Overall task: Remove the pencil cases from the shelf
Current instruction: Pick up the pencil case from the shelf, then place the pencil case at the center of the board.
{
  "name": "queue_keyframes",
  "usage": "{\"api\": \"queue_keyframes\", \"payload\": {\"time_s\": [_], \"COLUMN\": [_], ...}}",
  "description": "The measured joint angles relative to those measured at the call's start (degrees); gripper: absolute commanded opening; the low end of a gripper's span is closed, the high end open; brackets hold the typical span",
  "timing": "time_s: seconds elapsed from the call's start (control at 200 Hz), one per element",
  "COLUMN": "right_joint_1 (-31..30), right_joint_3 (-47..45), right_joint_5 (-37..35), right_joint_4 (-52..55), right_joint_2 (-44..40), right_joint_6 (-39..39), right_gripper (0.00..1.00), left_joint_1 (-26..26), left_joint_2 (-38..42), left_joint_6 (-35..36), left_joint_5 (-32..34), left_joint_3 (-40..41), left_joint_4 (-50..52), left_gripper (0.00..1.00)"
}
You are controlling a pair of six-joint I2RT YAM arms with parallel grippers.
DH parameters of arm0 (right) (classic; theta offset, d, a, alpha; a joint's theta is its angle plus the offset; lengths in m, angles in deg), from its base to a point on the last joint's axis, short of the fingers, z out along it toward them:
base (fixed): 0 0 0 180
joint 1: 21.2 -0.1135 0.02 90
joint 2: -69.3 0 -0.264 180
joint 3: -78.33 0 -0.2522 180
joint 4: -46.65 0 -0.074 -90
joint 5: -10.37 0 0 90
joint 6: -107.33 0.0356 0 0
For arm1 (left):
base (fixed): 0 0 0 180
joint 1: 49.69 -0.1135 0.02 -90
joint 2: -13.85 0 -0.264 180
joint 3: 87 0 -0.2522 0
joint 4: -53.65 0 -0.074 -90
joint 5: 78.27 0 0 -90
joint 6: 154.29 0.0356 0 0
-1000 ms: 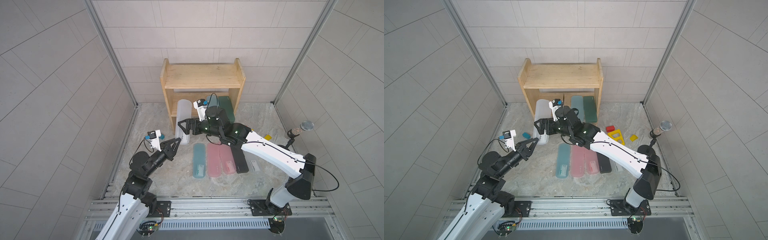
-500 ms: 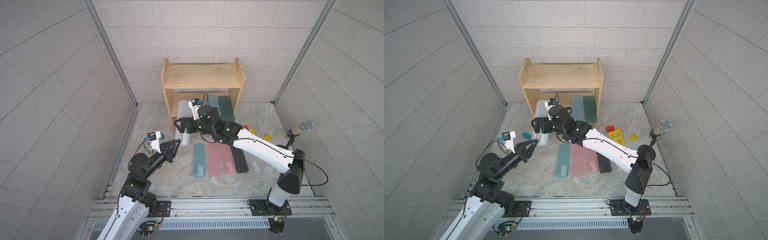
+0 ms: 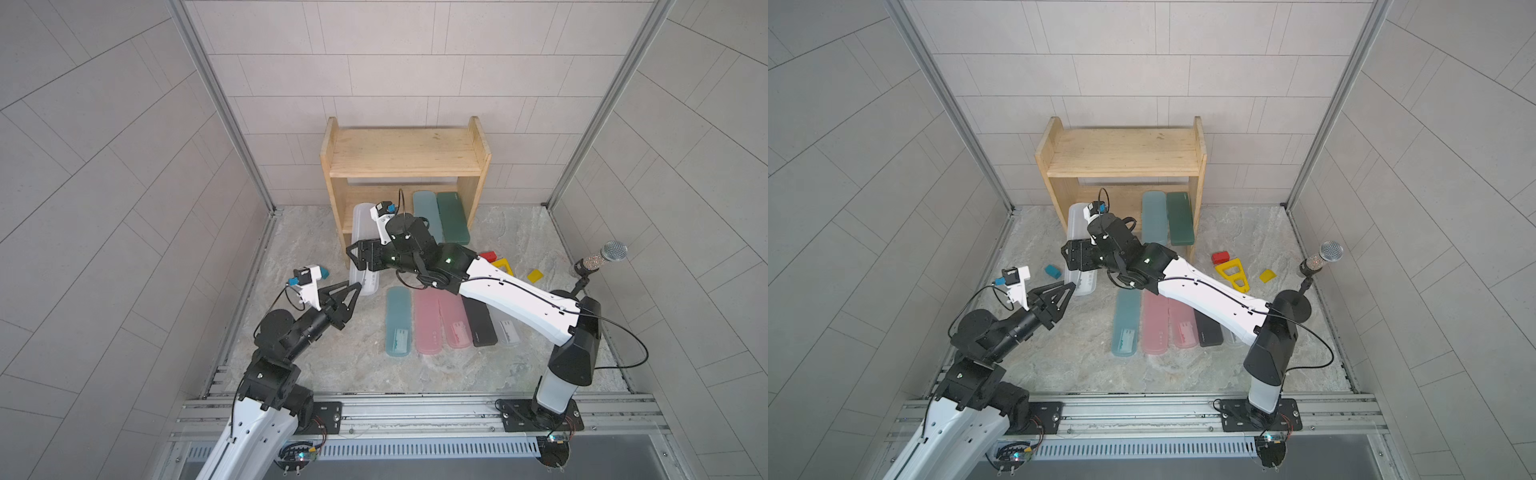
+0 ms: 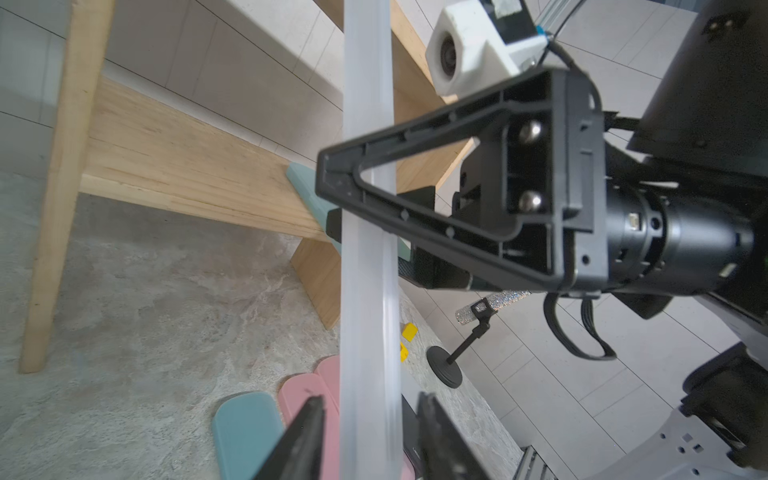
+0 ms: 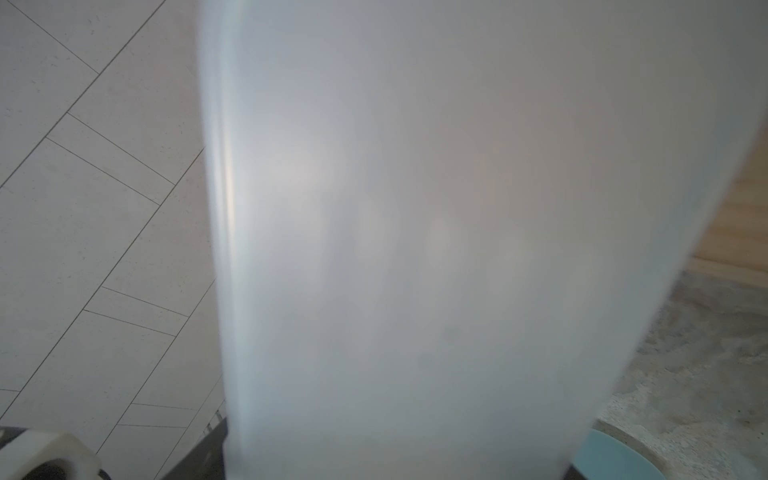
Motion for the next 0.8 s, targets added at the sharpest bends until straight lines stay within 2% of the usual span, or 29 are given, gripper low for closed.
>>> {"api": "queue_keyframes", "payload": {"time_s": [0.035, 0.18, 0.435, 0.57, 0.8], "right_joint_1": [0.07, 1.49, 2.47, 1.36, -1.97], "right_joint_3": [-1.07, -8.15, -26.45, -30.58, -27.23], "right_joint_5": [-0.2, -0.09, 2.14, 4.74, 7.48], "right_joint_4": [0.07, 0.35, -2.6, -5.64, -9.29], "right_joint_2": [-0.37, -3.48, -10.93, -7.61, 2.23], "right_joint_6": [-0.28, -0.98, 1.73, 5.66, 11.04], "right_gripper": [0.83, 0.83, 0.83, 0.83, 0.87], "left_joint_1": [0.0, 0.0, 0.0, 0.0, -0.02], "left_joint_2": [0.31, 0.39, -3.72, -8.46, -11.04], "left_joint_6": [0.11, 1.97, 5.29, 6.14, 6.47], "left_joint_5": [0.98, 5.51, 13.25, 15.89, 17.81], "left_joint_3": [-0.42, -3.52, -12.79, -17.11, -18.78], "left_joint_4": [0.85, 6.03, 15.89, 19.5, 25.18], "left_gripper": [0.87, 0.92, 0.96, 0.96, 0.99]}}
